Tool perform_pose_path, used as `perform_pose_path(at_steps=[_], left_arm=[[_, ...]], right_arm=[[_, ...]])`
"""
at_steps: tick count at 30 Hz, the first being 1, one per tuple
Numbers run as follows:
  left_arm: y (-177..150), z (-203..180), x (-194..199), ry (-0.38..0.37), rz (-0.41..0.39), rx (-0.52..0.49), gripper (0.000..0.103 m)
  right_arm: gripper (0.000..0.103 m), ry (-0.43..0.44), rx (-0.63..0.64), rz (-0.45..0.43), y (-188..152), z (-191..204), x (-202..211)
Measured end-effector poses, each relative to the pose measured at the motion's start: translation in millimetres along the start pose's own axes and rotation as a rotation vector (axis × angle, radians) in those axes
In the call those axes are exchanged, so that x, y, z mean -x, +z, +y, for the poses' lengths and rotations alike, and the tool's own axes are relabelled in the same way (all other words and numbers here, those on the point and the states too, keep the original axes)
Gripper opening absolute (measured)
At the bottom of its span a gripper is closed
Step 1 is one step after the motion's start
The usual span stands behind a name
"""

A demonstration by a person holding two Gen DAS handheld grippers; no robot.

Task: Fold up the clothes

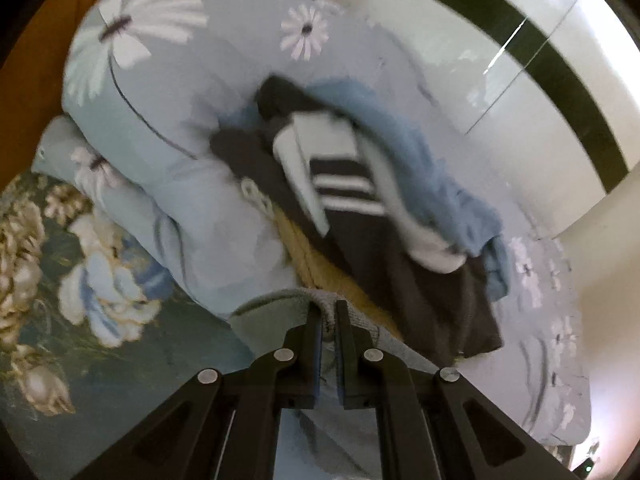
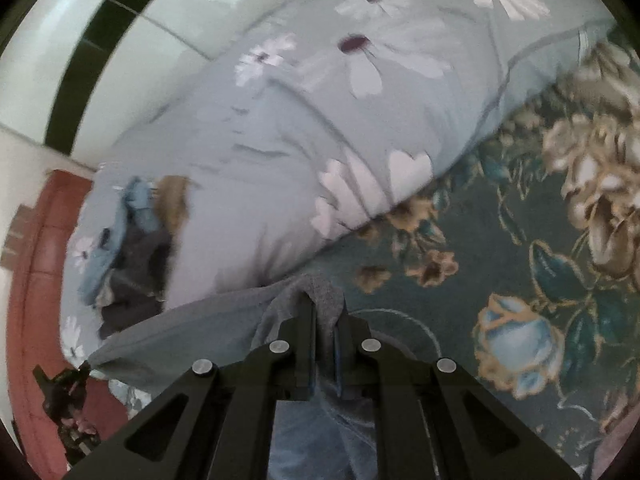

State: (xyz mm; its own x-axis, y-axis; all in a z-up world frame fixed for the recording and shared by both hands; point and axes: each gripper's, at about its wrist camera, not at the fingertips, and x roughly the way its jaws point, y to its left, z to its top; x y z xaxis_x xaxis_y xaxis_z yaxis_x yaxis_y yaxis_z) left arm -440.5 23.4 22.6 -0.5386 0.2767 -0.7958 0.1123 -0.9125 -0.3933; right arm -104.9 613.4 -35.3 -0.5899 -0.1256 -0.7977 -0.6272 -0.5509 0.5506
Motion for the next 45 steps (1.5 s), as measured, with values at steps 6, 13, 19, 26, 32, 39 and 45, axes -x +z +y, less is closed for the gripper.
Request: perform_pose_path(at_steps=[6, 13, 19, 26, 32, 39, 45], left_arm=[[-11.0, 8.4, -35.6, -0.015, 0.080, 0.014, 0.016], [-49.7, 32.9, -21.8, -0.051, 0.150, 0.042, 0.061], [-99.4, 53.4, -33.7, -0.083, 0.248, 0.119, 0.062], [-155.3, 68.1, -59.4, -0.125, 0.363, 0.211, 0.062], [-166.3, 57.9, -73.9, -0.172, 0.365, 0.253, 0.062], [-174.8, 47.6, -85.2, -0.257, 0.336, 0.334, 0.060], [-185.0, 44.6, -85.4, -0.335, 0.324, 0.395, 0.054]], right_arm=[[0.009, -0.020, -0.022, 0.051, -3.4, -15.9, -28.1], [0.040, -0.037, 0.103, 0.012, -13.2, 4.0, 5.5], [0.054, -0.094, 0.233, -0.044, -67.1, 11.7, 75.2], [0.055, 0.066, 0.135, 0.186, -175.4, -34.6, 82.1], [0.055, 0.189, -0.025, 0.275, -227.7, -65.9, 49.7], [0.055, 0.287, -0.011, 0.230, -227.5, -39.9, 40.7], [0.048, 0.349, -0.033, 0.237, -232.7, -34.0, 35.7]])
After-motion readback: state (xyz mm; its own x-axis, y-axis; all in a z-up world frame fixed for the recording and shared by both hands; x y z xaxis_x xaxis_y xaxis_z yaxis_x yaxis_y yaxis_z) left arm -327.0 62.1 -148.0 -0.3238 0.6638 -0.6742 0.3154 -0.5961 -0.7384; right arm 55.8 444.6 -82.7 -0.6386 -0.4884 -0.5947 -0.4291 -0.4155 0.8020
